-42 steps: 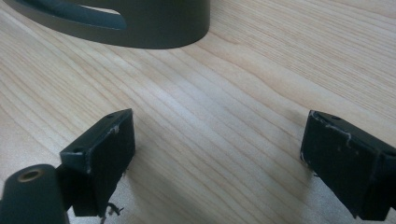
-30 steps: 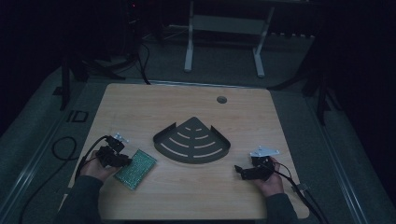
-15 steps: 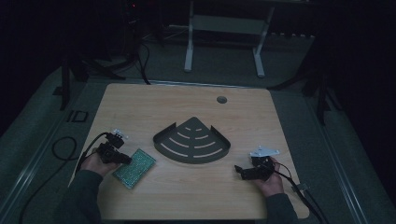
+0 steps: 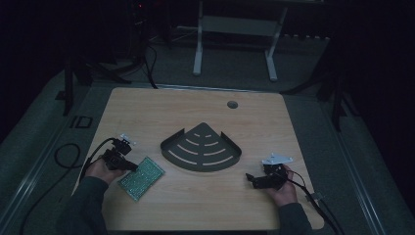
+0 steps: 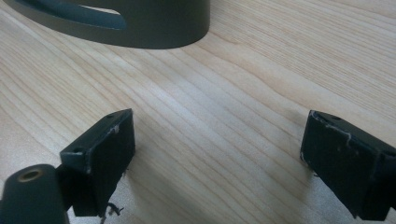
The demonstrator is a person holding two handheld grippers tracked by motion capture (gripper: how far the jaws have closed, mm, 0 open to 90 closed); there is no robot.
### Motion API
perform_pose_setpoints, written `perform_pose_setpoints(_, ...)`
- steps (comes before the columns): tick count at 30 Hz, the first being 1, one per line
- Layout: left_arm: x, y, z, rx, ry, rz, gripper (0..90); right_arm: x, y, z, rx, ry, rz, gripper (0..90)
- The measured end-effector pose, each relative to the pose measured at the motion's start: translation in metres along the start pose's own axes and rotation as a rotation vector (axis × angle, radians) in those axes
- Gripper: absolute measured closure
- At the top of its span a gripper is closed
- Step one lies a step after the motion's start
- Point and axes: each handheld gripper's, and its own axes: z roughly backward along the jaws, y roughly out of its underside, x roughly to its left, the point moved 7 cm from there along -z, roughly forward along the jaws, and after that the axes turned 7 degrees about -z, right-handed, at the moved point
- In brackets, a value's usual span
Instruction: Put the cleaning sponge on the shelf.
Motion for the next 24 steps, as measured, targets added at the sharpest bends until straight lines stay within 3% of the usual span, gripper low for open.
perform_pose_setpoints(13,-0.003,-0.013,0.029,-0.056,-0.020,-0.030,90.0,0.000,0.000,0.000,0.000,0.000,0.001,9.7)
perform_pose_setpoints(24,-0.003,-0.023,0.045,-0.073,-0.038,-0.056,90.0,0.000,0.000,0.000,0.000,0.000,0.002,9.7)
